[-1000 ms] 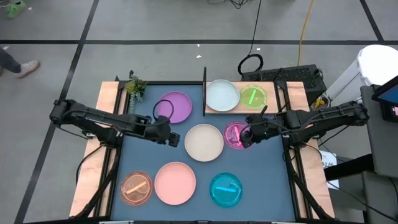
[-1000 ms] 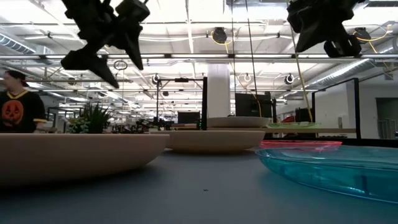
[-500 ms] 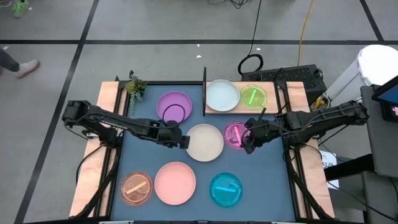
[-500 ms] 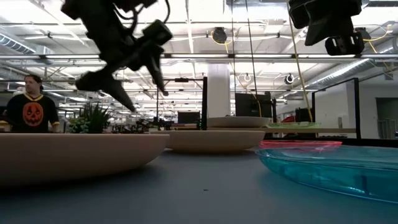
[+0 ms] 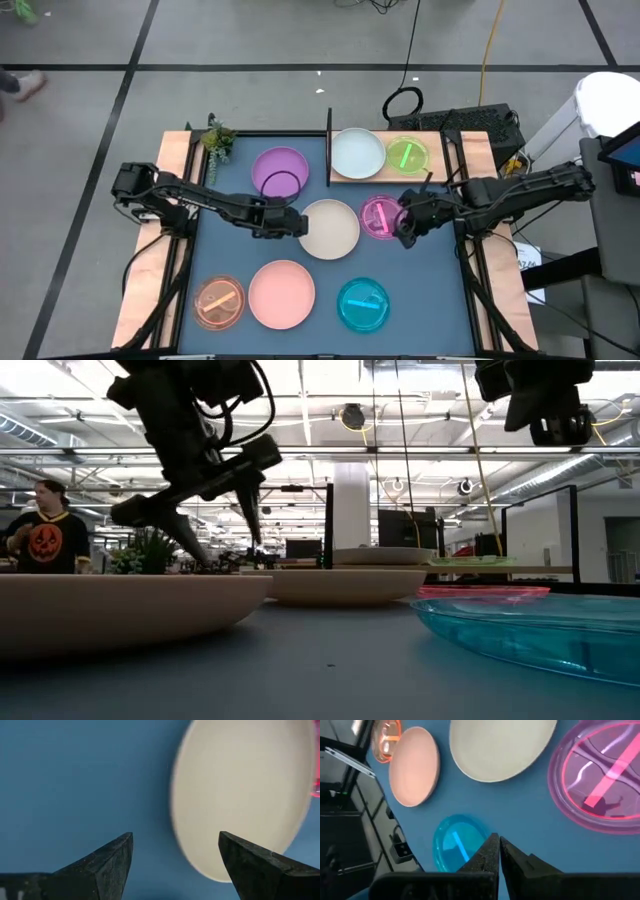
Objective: Place and stack plates onto a shelf
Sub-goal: Stack the white plate on top of the gray plate on the shelf
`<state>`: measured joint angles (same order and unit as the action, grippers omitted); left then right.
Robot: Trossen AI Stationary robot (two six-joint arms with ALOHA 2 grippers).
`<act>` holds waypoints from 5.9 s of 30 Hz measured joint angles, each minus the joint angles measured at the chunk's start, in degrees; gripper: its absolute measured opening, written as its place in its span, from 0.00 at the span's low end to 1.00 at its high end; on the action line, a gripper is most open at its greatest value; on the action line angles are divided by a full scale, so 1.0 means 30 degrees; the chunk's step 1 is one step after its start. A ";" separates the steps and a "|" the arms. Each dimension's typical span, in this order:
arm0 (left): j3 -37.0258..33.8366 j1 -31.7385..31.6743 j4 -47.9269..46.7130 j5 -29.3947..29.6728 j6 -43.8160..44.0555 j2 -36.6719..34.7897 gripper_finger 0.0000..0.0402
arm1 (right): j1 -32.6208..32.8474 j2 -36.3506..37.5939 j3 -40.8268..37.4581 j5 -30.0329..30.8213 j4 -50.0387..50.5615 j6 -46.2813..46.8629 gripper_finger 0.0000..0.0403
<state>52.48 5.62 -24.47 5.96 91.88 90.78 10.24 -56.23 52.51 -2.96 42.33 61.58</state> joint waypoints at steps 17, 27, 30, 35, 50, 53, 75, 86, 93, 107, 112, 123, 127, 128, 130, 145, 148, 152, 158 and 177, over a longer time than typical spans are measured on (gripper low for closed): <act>-0.0005 -0.0296 0.1809 0.1550 0.1696 0.1728 0.83 | 0.0000 0.0761 -0.0007 0.0024 0.1441 -0.1566 0.00; -0.0012 -0.0296 0.1974 0.2322 0.1782 0.1903 0.69 | 0.0000 0.1096 -0.0007 0.0589 0.1913 -0.1300 0.00; 0.0000 -0.0354 0.2052 0.2380 0.1775 0.2422 0.61 | -0.0007 0.1101 -0.0007 0.0613 0.2026 -0.1317 0.00; -0.0005 -0.0369 0.2904 0.2255 0.1445 0.3158 0.48 | -0.0007 0.1101 -0.0007 0.0613 0.2020 -0.1293 0.00; -0.0005 -0.0369 0.3236 0.2541 0.0835 0.2687 0.03 | -0.0007 0.1101 -0.0007 0.0598 0.1996 -0.1267 0.00; -0.0033 -0.0369 0.2749 0.2569 0.0378 0.2060 0.03 | -0.0007 0.1094 -0.0007 0.0577 0.1996 -0.1262 0.00; -0.0012 -0.0825 -0.0854 0.0452 -0.4199 -0.5791 0.03 | -0.0007 0.1094 -0.0007 0.2918 0.1785 -0.0741 0.00; 0.0589 -0.1837 -0.0479 -0.0486 -0.4763 -0.8153 0.03 | -0.0007 0.1129 -0.0012 0.3508 -0.1065 0.0518 0.00; 0.2564 -0.2840 -0.0994 0.0233 -0.6587 -0.8120 0.03 | -0.0007 0.1660 -0.0022 0.3492 -0.1657 0.2202 0.00; 0.5616 -0.5157 -0.2927 0.2228 -0.9175 -0.8109 0.03 | -0.0009 0.3492 -0.0022 0.5711 -0.1962 0.2309 0.00; 0.5787 -0.5624 -0.2790 0.3559 -0.9579 -0.8109 0.03 | -0.0036 0.4177 -0.0022 0.7270 -0.3258 0.1551 0.00; 0.5800 -0.6223 -0.0158 0.5557 -1.0789 -0.7444 0.03 | -0.0044 0.4583 -0.0022 0.8153 -0.3657 0.1248 0.00; 0.5780 -0.6215 0.0906 0.5563 -1.0872 -0.6753 0.03 | -0.0044 0.4592 -0.0022 0.8540 -0.3854 0.1233 0.00; 0.5796 -0.6179 0.1642 0.5557 -1.0797 -0.6528 0.03 | -0.0044 0.4612 -0.0022 0.8573 -0.4033 0.1172 0.00; 0.5809 -0.6096 0.1912 0.5593 -1.0799 -0.6282 0.03 | -0.0044 0.4612 -0.0022 0.8896 -0.4618 0.0854 0.00; 0.5787 -0.6066 0.4329 0.6512 -1.1601 -0.3701 0.03 | -0.1279 0.4331 -0.0015 1.2165 -1.1865 -0.4101 0.12; 0.5787 -0.6081 0.4404 0.6556 -1.1663 -0.3704 0.03 | -0.1572 0.3921 -0.0007 1.1556 -1.3049 -0.5096 0.21; 0.5787 -0.6052 0.4504 0.6694 -1.2275 -0.3709 0.03 | -0.1657 0.3178 0.0249 1.1426 -1.3746 -0.6992 0.33; 0.5787 -0.5963 0.4658 0.6709 -1.2604 -0.3716 0.03 | -0.1673 0.1624 0.2437 1.1575 -1.3746 -1.2869 0.43; 0.5794 -0.4502 1.1485 0.9031 -1.1463 -0.1410 0.03 | -0.1894 0.2606 0.3723 1.5090 -1.2421 -1.6577 0.42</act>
<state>69.87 -7.88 9.98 33.05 57.49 86.55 4.56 -48.41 63.68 42.30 5.06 11.84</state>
